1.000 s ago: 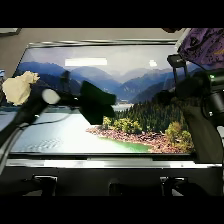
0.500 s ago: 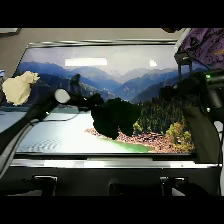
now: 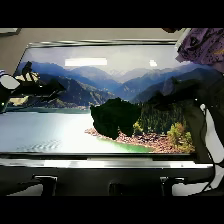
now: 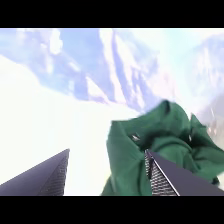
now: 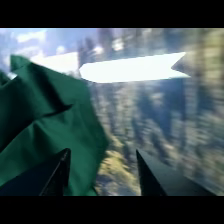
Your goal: Fold the clothes and pants, and hang the long-sleeved shirts on hangers.
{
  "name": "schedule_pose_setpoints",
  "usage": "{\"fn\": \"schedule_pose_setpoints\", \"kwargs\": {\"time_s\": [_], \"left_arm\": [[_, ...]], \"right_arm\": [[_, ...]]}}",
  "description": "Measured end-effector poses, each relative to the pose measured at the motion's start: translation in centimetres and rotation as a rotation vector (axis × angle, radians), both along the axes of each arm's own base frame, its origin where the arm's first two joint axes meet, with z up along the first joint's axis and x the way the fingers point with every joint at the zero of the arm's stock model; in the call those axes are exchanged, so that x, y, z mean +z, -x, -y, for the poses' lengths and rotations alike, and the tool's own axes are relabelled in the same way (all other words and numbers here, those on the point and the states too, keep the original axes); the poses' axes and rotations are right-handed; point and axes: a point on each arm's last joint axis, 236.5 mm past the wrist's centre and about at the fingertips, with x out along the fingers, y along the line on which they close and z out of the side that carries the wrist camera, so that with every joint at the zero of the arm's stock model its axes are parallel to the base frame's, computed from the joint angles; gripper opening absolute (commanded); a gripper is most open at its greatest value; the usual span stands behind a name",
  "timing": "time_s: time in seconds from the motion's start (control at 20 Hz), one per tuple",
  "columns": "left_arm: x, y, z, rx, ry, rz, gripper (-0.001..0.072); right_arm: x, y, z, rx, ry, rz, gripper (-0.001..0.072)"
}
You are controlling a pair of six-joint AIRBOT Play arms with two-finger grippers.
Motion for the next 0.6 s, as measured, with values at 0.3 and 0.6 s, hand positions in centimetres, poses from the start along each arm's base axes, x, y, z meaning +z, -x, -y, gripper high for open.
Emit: {"fn": "schedule_pose_setpoints", "kwargs": {"time_s": [0.3, 0.6], "left_arm": [[0.1, 0.0, -2.0, 0.033, -0.001, -0.004, 0.0540], [-0.5, 0.7, -1.8, 0.019, 0.008, -0.043, 0.0524]], "right_arm": [[-3.7, -0.4, -5.3, 0.058, -0.055, -0.026, 0.0471], [-5.0, 0.1, -7.2, 0.095, -0.051, -0.043, 0.0032]]}}
